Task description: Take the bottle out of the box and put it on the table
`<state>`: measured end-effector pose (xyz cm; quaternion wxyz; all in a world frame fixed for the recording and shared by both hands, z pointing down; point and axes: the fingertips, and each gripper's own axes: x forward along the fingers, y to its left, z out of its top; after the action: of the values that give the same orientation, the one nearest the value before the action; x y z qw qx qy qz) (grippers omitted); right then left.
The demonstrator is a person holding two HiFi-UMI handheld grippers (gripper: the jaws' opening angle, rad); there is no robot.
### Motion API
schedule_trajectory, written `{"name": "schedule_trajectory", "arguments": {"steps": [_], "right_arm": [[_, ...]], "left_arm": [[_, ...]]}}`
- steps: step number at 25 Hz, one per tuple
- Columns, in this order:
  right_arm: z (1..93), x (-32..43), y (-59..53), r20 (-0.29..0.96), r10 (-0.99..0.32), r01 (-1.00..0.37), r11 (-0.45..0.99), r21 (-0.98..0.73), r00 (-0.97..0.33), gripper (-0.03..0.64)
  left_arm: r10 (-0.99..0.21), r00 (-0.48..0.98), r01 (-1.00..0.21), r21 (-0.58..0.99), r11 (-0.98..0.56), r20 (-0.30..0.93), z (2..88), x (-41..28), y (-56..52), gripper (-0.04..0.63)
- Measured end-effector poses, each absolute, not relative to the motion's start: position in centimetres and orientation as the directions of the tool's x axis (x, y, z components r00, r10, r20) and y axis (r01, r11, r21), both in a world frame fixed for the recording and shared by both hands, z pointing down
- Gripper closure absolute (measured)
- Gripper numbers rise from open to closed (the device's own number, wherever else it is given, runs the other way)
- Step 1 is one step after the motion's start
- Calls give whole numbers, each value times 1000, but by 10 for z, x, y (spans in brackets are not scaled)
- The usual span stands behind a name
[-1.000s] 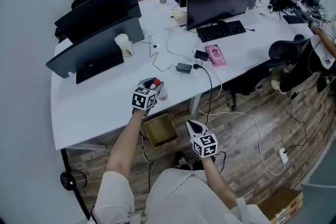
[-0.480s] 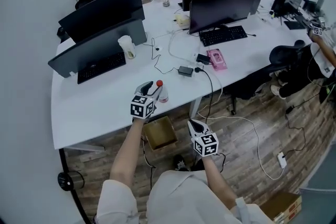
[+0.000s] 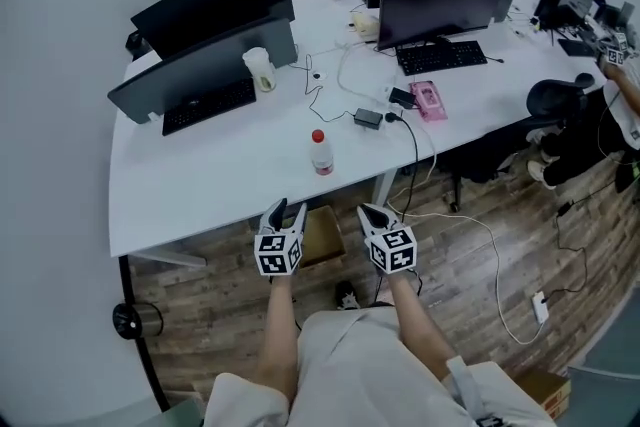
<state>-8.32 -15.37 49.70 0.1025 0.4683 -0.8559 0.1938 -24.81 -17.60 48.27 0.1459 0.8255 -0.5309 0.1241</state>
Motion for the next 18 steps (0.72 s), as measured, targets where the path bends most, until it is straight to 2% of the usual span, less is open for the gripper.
{"name": "schedule_trajectory", "arguments": {"steps": [4,11,18], "right_arm": [[501,-72,-133,404,-736,-838,504,-208,-543,577],[501,-52,-98,428,-726,-841,493,-222,-539,577],[494,-44,-65,413,-730,-838,493,-232,-544,577]], "left_arm": [[-846,332,-943,118,-312,418,503,-253,-117,394],[-858,279,-960,121,-252,431,514,-243,-56,414],[-860,298,-953,84,-290,413,494,-222,-27,556]]}}
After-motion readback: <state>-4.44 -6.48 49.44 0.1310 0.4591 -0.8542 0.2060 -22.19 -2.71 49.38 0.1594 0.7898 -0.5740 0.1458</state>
